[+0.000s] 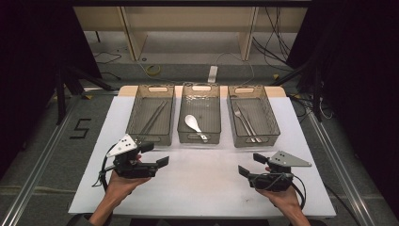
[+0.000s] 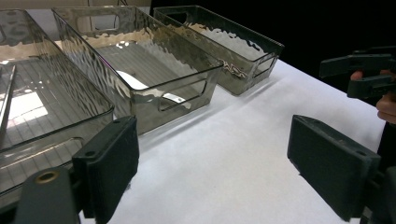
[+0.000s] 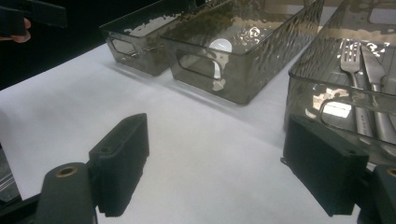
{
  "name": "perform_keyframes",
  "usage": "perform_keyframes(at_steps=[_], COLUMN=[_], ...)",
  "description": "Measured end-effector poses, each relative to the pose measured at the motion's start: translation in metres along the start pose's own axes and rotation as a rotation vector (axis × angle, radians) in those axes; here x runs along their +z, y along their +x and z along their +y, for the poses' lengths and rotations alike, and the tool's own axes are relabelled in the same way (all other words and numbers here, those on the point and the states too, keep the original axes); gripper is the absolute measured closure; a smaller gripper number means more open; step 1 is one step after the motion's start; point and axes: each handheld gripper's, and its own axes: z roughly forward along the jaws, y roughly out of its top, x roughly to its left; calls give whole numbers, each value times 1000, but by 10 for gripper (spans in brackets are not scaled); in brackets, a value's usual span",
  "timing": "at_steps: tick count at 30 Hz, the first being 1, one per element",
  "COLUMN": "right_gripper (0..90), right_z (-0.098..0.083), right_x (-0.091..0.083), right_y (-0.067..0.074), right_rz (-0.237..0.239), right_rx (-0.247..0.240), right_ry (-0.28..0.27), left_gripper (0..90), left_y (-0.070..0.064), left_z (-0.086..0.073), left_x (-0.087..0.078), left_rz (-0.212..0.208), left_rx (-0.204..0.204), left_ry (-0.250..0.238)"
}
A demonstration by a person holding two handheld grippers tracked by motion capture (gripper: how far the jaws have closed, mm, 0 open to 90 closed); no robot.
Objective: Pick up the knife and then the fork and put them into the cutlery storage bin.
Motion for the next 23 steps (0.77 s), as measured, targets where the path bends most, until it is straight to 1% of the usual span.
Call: perform_keyframes(at_steps=[3, 8, 12, 19, 23], right_gripper=[233, 232, 232, 232, 231], right_z=[0, 0, 0, 1, 0], right_x=[-1, -1, -1, 0, 1], right_y=[-1, -2, -3, -3, -4], right_rz=[-4, -4, -10, -10, -18], right_rx=[2, 4, 10, 8, 11], right_ry=[-4, -5, -2, -2, 8], left_gripper=[160, 160, 160, 160, 160], left_y=[-1, 0, 0, 1, 1], left_z=[0, 1, 1, 1, 2], left_x=[1, 0, 1, 1, 1], left_rz=[-3, -2, -2, 0, 2], left_rx=[7, 1, 5, 1, 0], left_ry=[4, -2, 2, -3, -4])
